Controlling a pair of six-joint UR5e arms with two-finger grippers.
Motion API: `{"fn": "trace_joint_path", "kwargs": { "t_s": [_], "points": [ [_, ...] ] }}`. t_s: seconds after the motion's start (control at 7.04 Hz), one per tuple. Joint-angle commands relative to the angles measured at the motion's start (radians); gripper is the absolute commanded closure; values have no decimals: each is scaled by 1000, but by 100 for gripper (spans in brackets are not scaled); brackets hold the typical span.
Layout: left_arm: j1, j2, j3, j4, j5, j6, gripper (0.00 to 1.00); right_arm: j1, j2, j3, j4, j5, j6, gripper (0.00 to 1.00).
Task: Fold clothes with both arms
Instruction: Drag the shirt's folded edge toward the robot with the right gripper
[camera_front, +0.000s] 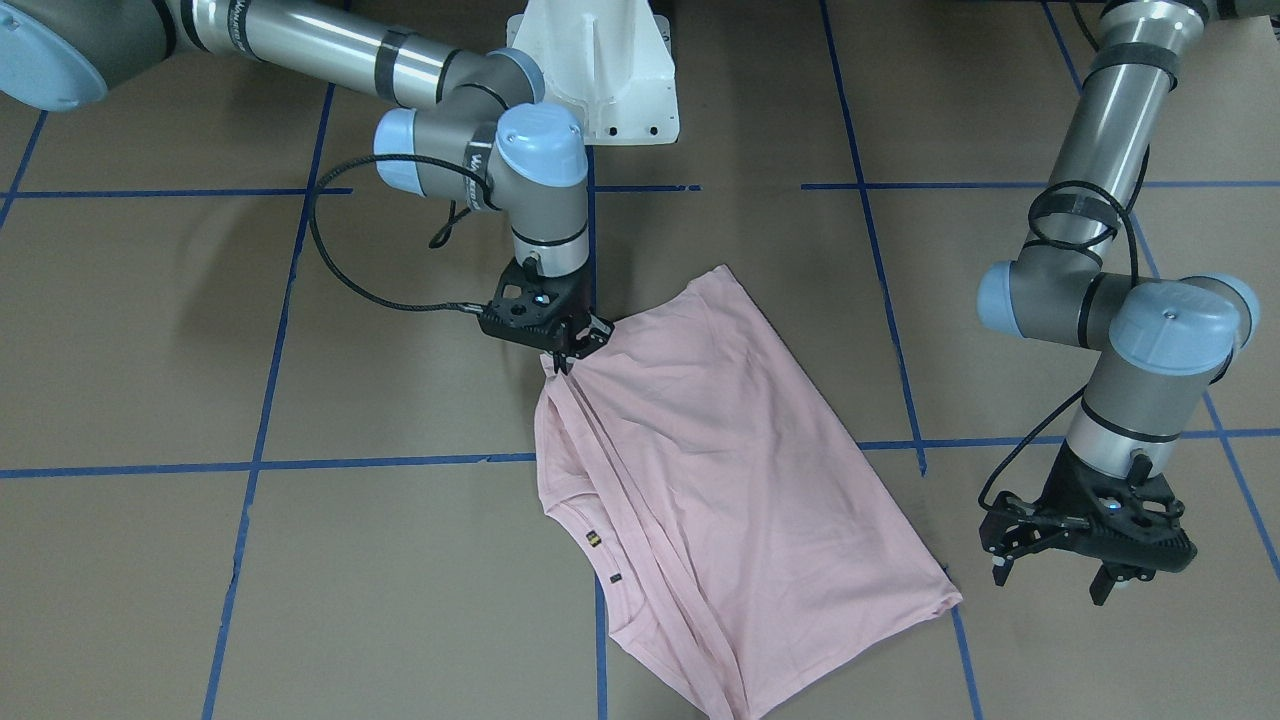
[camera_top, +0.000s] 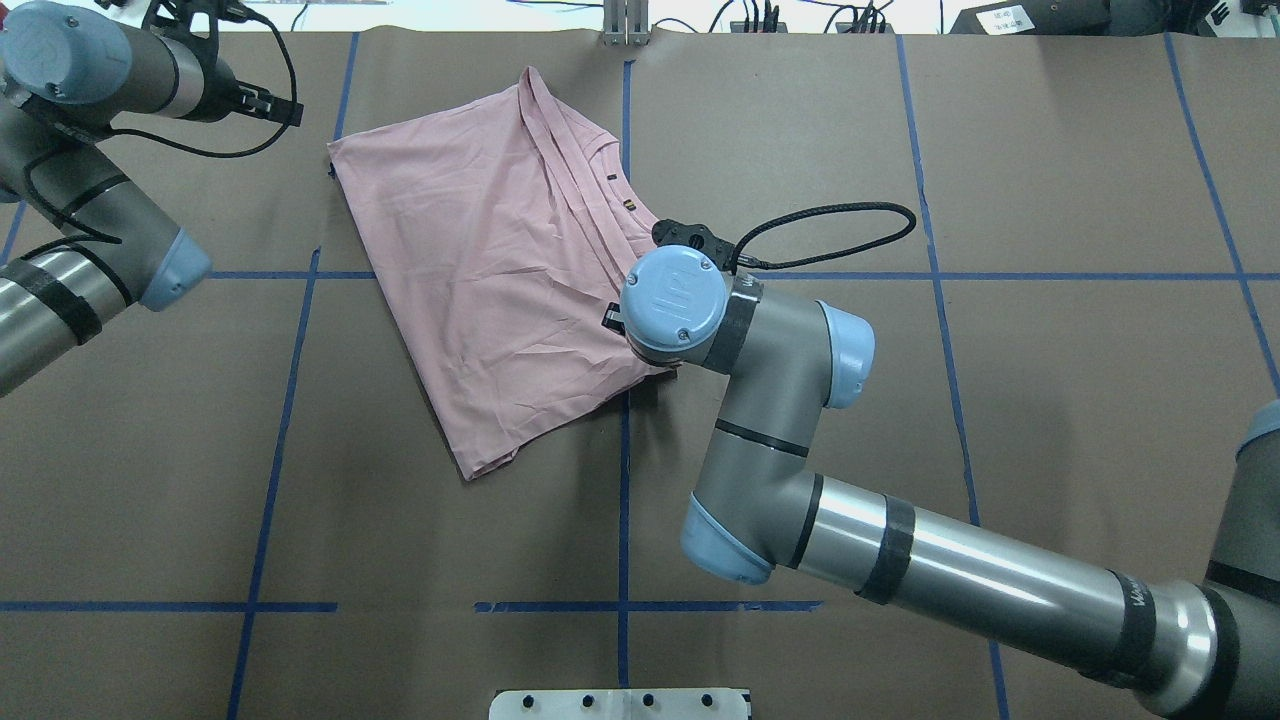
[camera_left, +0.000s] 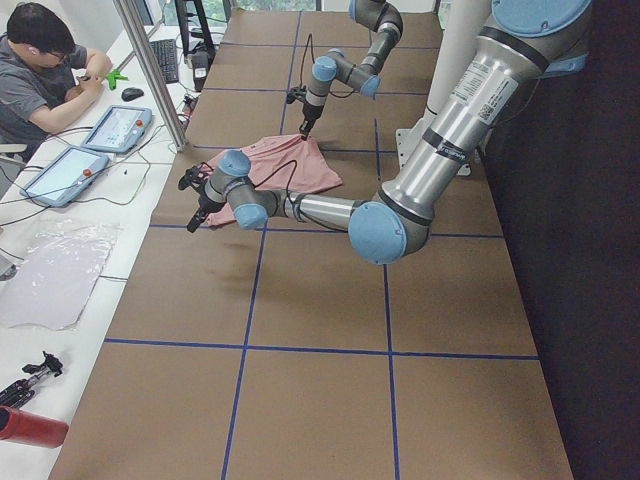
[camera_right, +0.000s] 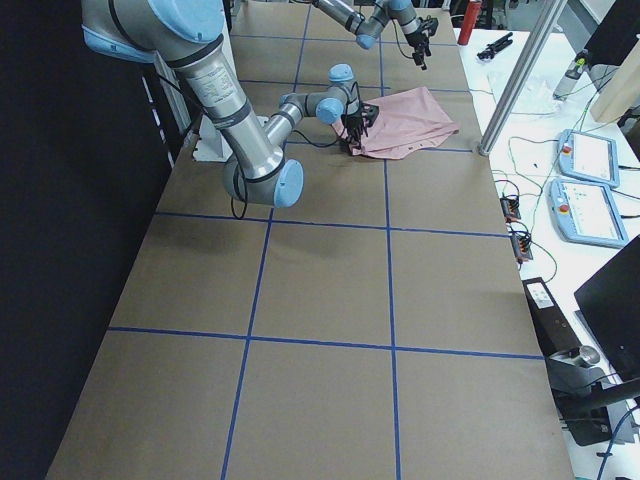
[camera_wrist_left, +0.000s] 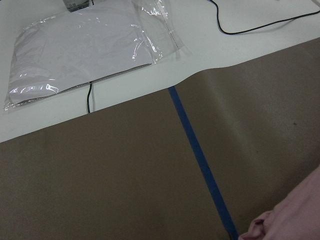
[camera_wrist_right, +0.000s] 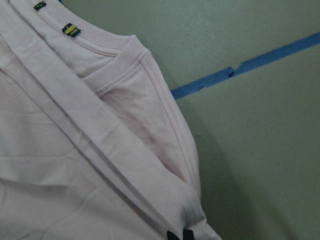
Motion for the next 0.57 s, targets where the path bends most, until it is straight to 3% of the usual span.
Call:
{"fn": "trace_joint_path", "kwargs": {
  "t_s": [0.0, 0.43],
  "points": [
    [6, 10, -18, 6, 0, -1, 0, -98, -159, 222, -25, -74, 16, 100],
    [6, 10, -18, 7, 0, -1, 0, -278, -198, 351, -110, -231, 134, 100]
  ]
}}
